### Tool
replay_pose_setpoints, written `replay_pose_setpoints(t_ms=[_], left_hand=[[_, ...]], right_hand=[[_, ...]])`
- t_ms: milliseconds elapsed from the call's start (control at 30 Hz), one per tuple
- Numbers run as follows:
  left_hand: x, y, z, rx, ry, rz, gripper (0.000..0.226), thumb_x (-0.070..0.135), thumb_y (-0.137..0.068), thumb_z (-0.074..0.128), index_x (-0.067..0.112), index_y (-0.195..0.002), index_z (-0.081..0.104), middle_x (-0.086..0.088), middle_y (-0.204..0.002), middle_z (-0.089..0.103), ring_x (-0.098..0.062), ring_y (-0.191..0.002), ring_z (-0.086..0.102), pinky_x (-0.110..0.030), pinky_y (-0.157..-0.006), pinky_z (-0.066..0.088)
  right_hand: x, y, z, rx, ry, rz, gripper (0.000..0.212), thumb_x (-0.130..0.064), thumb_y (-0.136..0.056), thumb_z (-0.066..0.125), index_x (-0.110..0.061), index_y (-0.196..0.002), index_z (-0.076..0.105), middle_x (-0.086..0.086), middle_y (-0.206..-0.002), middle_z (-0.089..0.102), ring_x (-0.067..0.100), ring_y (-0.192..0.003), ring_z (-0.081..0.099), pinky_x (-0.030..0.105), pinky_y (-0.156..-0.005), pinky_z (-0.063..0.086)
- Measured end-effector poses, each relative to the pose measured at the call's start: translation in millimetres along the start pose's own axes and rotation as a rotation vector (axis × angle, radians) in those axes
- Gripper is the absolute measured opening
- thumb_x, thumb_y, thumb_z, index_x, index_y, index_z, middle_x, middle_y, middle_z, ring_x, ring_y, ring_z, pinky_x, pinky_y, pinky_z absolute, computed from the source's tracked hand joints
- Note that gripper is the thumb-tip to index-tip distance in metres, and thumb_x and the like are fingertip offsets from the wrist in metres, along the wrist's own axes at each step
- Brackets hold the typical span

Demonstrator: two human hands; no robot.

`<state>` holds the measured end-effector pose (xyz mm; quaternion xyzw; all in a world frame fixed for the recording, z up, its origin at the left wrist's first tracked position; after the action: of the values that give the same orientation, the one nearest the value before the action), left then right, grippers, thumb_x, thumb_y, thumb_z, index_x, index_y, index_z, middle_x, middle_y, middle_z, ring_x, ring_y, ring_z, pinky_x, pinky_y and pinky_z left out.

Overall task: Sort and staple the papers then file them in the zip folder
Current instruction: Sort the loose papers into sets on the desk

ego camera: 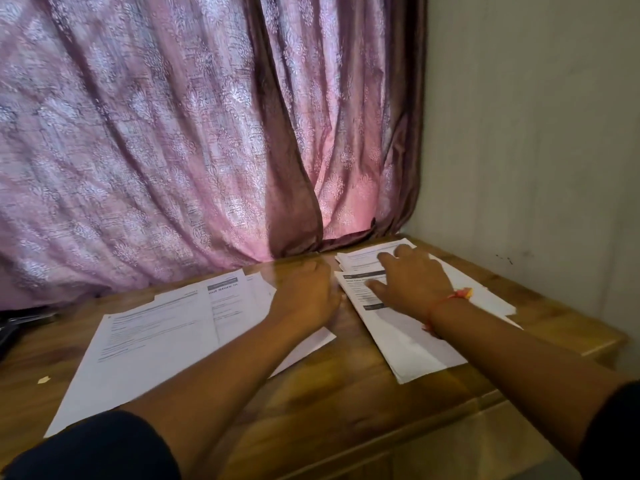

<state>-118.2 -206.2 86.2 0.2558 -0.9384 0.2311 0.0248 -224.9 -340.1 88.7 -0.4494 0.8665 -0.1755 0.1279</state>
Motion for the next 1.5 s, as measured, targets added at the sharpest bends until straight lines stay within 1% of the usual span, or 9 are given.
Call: replay_pose_setpoints(t_ms=[167,267,333,467,600,700,800,1233,1500], left_hand=[[-61,10,-29,0.045,-0.233,-0.056,0.048,0.045,-0.099,0.054,0.015,-0.136,0.053,-0.01,-0.137,0.056,-0.028,-0.123,0.054,-0.043,-0.103,0.045],[-110,19,-35,-0.006,-0.192,-0.17,0.066,0.064,-0.097,0.044,0.02,-0.147,0.045,-0.006,-0.152,0.048,-0.028,-0.137,0.047,-0.042,-0.115,0.036],[-140,28,-40,-0.031,-0.129,-0.194,0.08,0.075,-0.092,0.038,0.016,-0.144,0.049,-0.008,-0.148,0.052,-0.029,-0.134,0.05,-0.044,-0.115,0.037],[-199,51,-46,-0.093,-0.246,-0.234,0.059,0.056,-0.097,0.053,0.026,-0.147,0.044,-0.001,-0.153,0.046,-0.024,-0.138,0.044,-0.043,-0.113,0.039],[-260,71,-52,-0.166,-0.232,-0.386,0.065,0.065,-0.097,0.043,0.029,-0.151,0.04,-0.001,-0.16,0.038,-0.027,-0.145,0.037,-0.048,-0.118,0.034],[-305,86,-60,-0.159,-0.207,-0.505,0.092,0.084,-0.084,0.022,0.025,-0.151,0.042,-0.002,-0.159,0.04,-0.027,-0.144,0.04,-0.052,-0.118,0.033],[-335,104,-58,-0.179,-0.154,-0.572,0.091,0.083,-0.084,0.026,0.024,-0.152,0.041,-0.001,-0.16,0.039,-0.026,-0.144,0.039,-0.049,-0.12,0.029],[-335,116,-43,-0.277,-0.169,-0.493,0.073,0.072,-0.094,0.035,0.023,-0.148,0.042,0.002,-0.156,0.042,-0.02,-0.138,0.042,-0.038,-0.112,0.033],[-335,116,-44,-0.163,-0.062,-0.509,0.065,0.066,-0.092,0.051,0.026,-0.143,0.047,0.004,-0.155,0.043,-0.019,-0.139,0.041,-0.041,-0.115,0.034]], right_hand=[[-84,-11,-2,0.052,-0.068,-0.148,0.054,-0.063,-0.092,0.041,-0.027,-0.129,0.052,0.007,-0.132,0.051,0.03,-0.12,0.047,0.045,-0.098,0.043],[-134,-21,6,0.02,-0.064,-0.284,0.05,-0.06,-0.094,0.038,-0.025,-0.125,0.056,0.007,-0.125,0.058,0.029,-0.112,0.055,0.044,-0.097,0.046],[-165,-28,19,-0.1,-0.095,-0.348,0.055,-0.061,-0.093,0.035,-0.026,-0.132,0.052,0.006,-0.134,0.057,0.029,-0.117,0.054,0.042,-0.102,0.044],[-211,-26,49,-0.44,-0.113,-0.408,0.063,-0.058,-0.098,0.04,-0.022,-0.149,0.037,0.007,-0.155,0.035,0.028,-0.138,0.037,0.036,-0.111,0.03],[-236,-23,66,-0.534,-0.065,-0.393,0.062,-0.058,-0.098,0.039,-0.019,-0.147,0.039,0.009,-0.15,0.042,0.027,-0.132,0.043,0.035,-0.105,0.035],[-249,-25,75,-0.486,-0.128,-0.376,0.062,-0.06,-0.098,0.037,-0.022,-0.147,0.039,0.006,-0.151,0.041,0.027,-0.132,0.044,0.035,-0.108,0.033],[-250,-28,95,-0.494,-0.133,-0.272,0.075,-0.075,-0.088,0.035,-0.027,-0.146,0.035,0.008,-0.152,0.039,0.032,-0.135,0.039,0.048,-0.111,0.032],[-247,-32,110,-0.557,-0.064,-0.321,0.084,-0.081,-0.084,0.032,-0.026,-0.147,0.028,0.003,-0.163,0.014,0.03,-0.151,0.003,0.058,-0.117,0.01],[-251,-24,107,-0.574,-0.091,-0.356,0.075,-0.077,-0.087,0.033,-0.031,-0.147,0.029,0.002,-0.161,0.02,0.031,-0.151,0.006,0.058,-0.118,0.012]])
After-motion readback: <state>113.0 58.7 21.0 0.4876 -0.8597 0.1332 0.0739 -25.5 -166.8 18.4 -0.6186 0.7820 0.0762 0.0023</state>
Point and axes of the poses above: each hand's wrist, its own y-axis away from the middle knuckle, its own z-axis out of the palm, x = y × z, the point moved 6 cm from there along -y, towards the middle knuckle
